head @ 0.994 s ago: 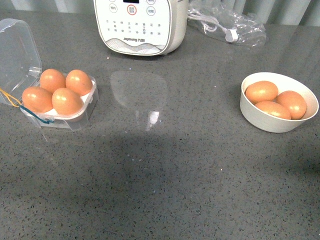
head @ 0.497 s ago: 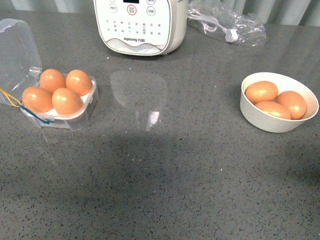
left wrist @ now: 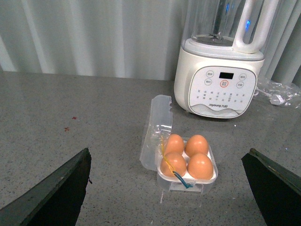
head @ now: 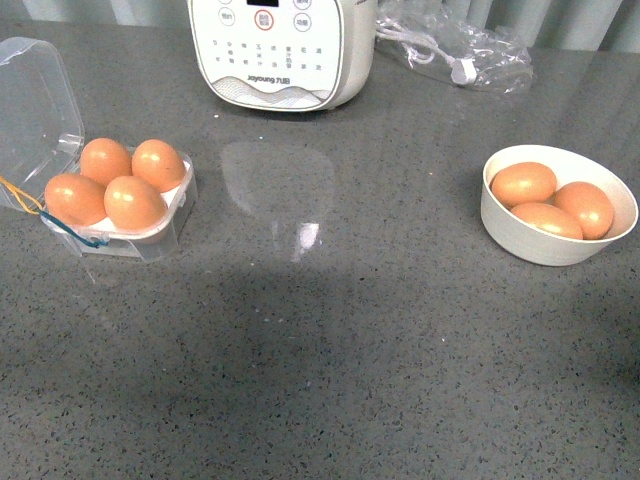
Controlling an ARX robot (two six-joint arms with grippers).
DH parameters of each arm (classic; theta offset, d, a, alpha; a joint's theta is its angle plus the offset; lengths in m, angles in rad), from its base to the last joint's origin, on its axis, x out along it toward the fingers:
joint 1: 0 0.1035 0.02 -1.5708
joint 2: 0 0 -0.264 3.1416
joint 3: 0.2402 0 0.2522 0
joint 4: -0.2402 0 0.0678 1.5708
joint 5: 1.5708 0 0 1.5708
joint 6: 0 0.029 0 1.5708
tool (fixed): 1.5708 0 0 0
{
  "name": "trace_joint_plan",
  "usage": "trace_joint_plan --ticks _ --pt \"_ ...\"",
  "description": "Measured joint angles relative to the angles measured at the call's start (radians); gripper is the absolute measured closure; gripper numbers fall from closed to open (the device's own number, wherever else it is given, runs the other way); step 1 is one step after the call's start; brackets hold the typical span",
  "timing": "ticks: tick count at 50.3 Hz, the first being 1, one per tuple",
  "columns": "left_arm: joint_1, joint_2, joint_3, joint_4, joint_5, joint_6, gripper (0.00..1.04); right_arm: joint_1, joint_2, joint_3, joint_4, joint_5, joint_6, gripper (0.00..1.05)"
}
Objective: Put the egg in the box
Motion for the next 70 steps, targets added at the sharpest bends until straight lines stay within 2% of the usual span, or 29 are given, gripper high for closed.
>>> trace_joint_plan --ticks 16,17,19,22,25,30,34,41,50,58,63,70 --pt "0.000 0.000 0.000 0.000 -0.001 0.000 0.07 0.000 0.000 0.000 0.000 0.000 0.000 0.25" --pt "-0.003 0.003 0.002 -0.005 -0.014 -0.003 0.07 0.000 0.000 0.000 0.000 0.000 0.000 0.21" --pt "-0.029 0.042 0.026 -0.082 -0.116 -0.061 0.07 0.000 0.000 0.000 0.000 0.000 0.000 0.16" --pt "-0.031 0.142 0.060 -0.153 -0.217 -0.144 0.07 0.000 0.000 0.000 0.000 0.000 0.000 0.06" --pt "-0.004 0.262 0.076 -0.126 -0.234 -0.211 0.07 0.000 -0.001 0.000 0.000 0.000 0.001 0.07" --pt "0.056 0.457 0.110 -0.005 -0.198 -0.263 0.07 0.000 -0.001 0.000 0.000 -0.001 0.000 0.07" --pt "0.129 0.712 0.190 0.176 -0.158 -0.290 0.07 0.000 -0.001 0.000 0.000 0.000 0.001 0.07" --pt "0.195 1.115 0.344 0.392 -0.195 -0.301 0.07 0.000 -0.001 0.000 0.000 0.000 0.001 0.07" --pt "0.207 1.435 0.541 0.441 -0.246 -0.319 0.07 0.000 -0.001 0.000 0.000 0.000 0.001 0.07" --pt "0.185 1.595 0.659 0.400 -0.241 -0.322 0.07 0.000 -0.001 0.000 0.000 0.000 0.001 0.07" --pt "0.151 1.628 0.678 0.370 -0.219 -0.322 0.07 0.000 -0.001 0.000 0.000 0.000 0.001 0.07" --pt "0.089 1.609 0.681 0.317 -0.118 -0.372 0.07 0.000 -0.001 0.000 0.000 0.000 0.001 0.07"
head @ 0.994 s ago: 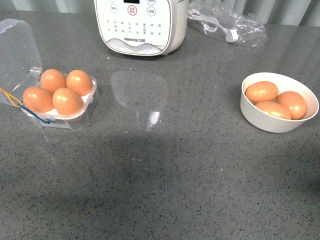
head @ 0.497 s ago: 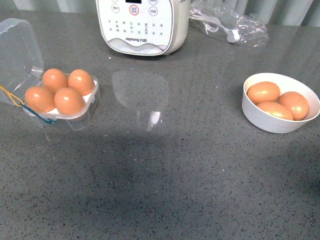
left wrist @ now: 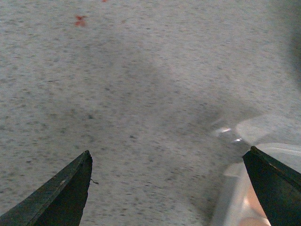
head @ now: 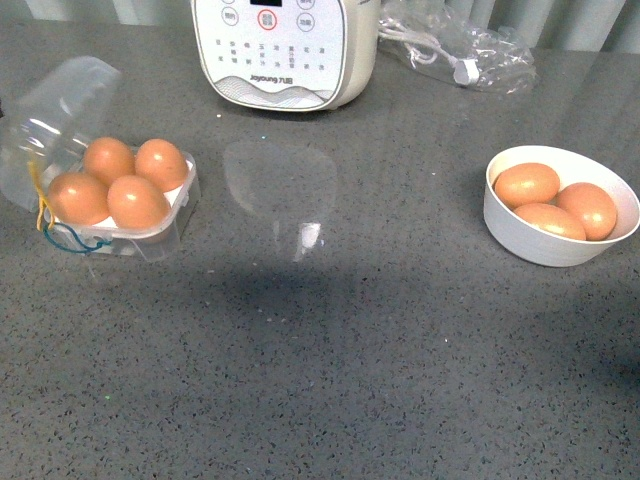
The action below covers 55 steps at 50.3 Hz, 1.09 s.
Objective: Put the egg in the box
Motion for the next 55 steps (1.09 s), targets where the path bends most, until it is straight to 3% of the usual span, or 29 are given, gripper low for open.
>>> trace_joint_plan --ticks 4,10,12,19,20,22,26,42,51,55 --pt "-0.011 -0.034 -0.001 -0.023 0.010 -0.040 0.07 0.000 0.000 0.000 0.000 0.000 0.000 0.07" --pt "0.032 -0.074 -0.016 0.029 -0.058 -0.031 0.07 0.000 0.000 0.000 0.000 0.001 0.000 0.07" --pt "0.051 -0.092 -0.042 0.092 -0.107 0.000 0.07 0.000 0.000 0.000 0.000 0.000 0.000 0.07" --pt "0.097 -0.149 -0.111 0.239 -0.110 0.018 0.07 0.000 0.000 0.000 0.000 0.000 0.000 0.07" --pt "0.107 -0.146 -0.123 0.282 -0.080 0.043 0.09 0.000 0.000 0.000 0.000 0.000 0.000 0.07" --pt "0.119 -0.140 -0.189 0.495 0.137 0.144 0.20 0.000 0.000 0.000 0.000 0.000 0.000 0.07" --pt "0.099 -0.159 -0.298 0.687 0.283 0.270 0.36 0.000 0.000 0.000 0.000 0.001 0.000 0.07" --pt "0.016 -0.430 -0.534 0.677 0.217 0.358 1.01 -0.001 0.000 0.000 0.000 0.000 0.000 0.07" --pt "-0.011 -0.491 -0.614 0.689 0.197 0.368 1.01 -0.001 0.000 0.000 0.000 0.000 0.000 0.07" --pt "-0.057 -0.547 -0.631 0.653 0.127 0.369 1.01 -0.001 0.000 0.000 0.000 0.000 0.000 0.07"
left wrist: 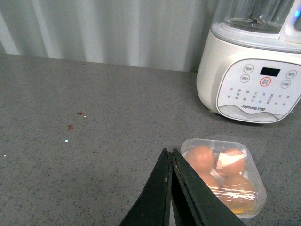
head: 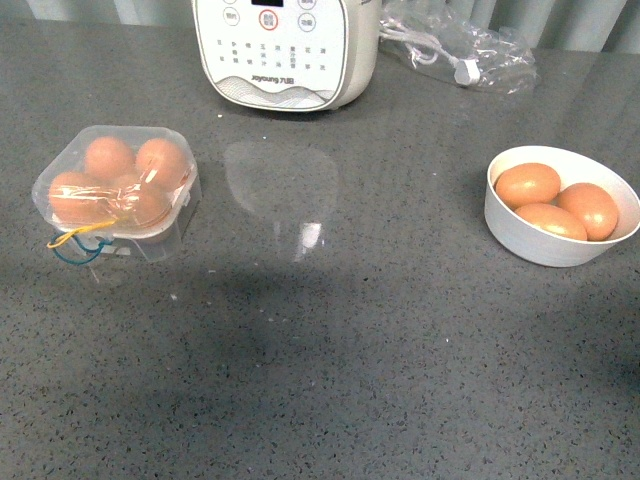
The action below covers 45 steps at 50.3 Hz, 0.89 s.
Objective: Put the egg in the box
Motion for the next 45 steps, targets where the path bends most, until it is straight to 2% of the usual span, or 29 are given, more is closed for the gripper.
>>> trace_joint_plan --ticks 8,14,45 --pt "-0.029 -0.109 -0.024 -0.077 -0.005 0.000 1.01 0.000 0.000 0.000 0.000 0.000 0.000 0.07" --pt "-0.030 -0.229 -0.047 -0.176 -0.007 0.000 1.01 0.000 0.000 0.000 0.000 0.000 0.000 0.07" --pt "-0.030 -0.591 -0.049 -0.499 -0.008 0.000 1.01 0.000 0.000 0.000 0.000 0.000 0.000 0.07"
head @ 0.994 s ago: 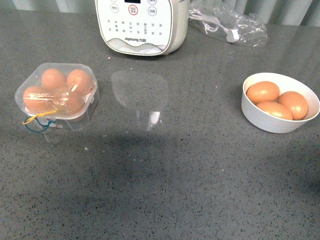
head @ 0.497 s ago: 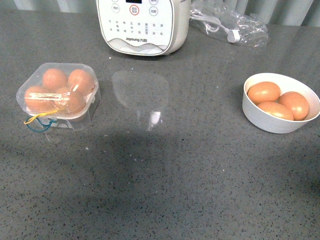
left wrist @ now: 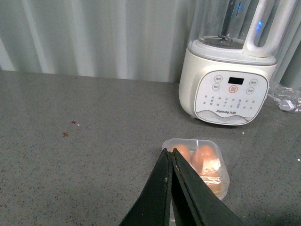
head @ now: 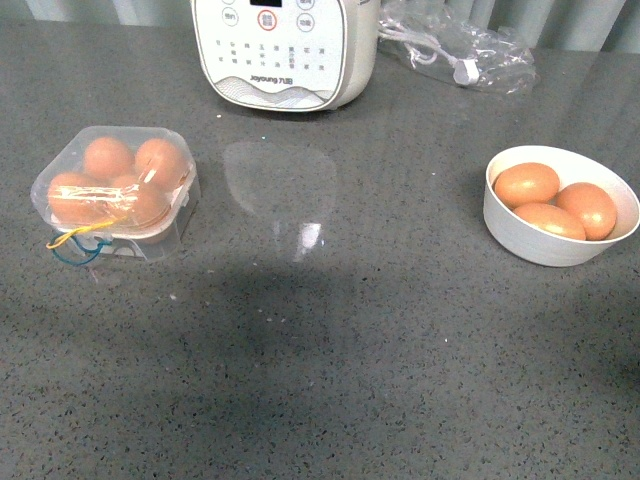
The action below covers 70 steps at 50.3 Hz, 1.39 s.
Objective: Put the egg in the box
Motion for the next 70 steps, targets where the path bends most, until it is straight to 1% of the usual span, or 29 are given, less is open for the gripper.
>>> trace_joint_plan --ticks 20,45,48,49,57,60,62,63,66,70 --pt "0.000 -0.182 0.000 -0.175 0.000 0.000 1.01 0.000 0.000 0.000 0.000 0.000 0.000 0.07" --pt "0.000 -0.305 0.000 -0.299 0.000 0.000 1.01 0.000 0.000 0.000 0.000 0.000 0.000 0.07" --pt "0.000 -0.411 0.000 -0.440 0.000 0.000 1.01 0.000 0.000 0.000 0.000 0.000 0.000 0.07" --pt "0.000 -0.438 0.000 -0.461 0.000 0.000 1.01 0.000 0.000 0.000 0.000 0.000 0.000 0.07" --pt "0.000 -0.470 0.000 -0.470 0.000 0.000 1.01 0.000 0.000 0.000 0.000 0.000 0.000 0.07" --pt "0.000 -0.470 0.000 -0.470 0.000 0.000 0.95 0.000 0.000 0.000 0.000 0.000 0.000 0.07" --pt "0.000 -0.470 0.000 -0.470 0.000 0.000 0.87 0.000 0.000 0.000 0.000 0.000 0.000 0.07" --pt "0.000 -0.470 0.000 -0.470 0.000 0.000 0.86 0.000 0.000 0.000 0.000 0.000 0.000 0.07" --pt "0.000 -0.470 0.000 -0.470 0.000 0.000 0.75 0.000 0.000 0.000 0.000 0.000 0.000 0.07" --pt "0.000 -0.470 0.000 -0.471 0.000 0.000 0.56 0.000 0.000 0.000 0.000 0.000 0.000 0.07"
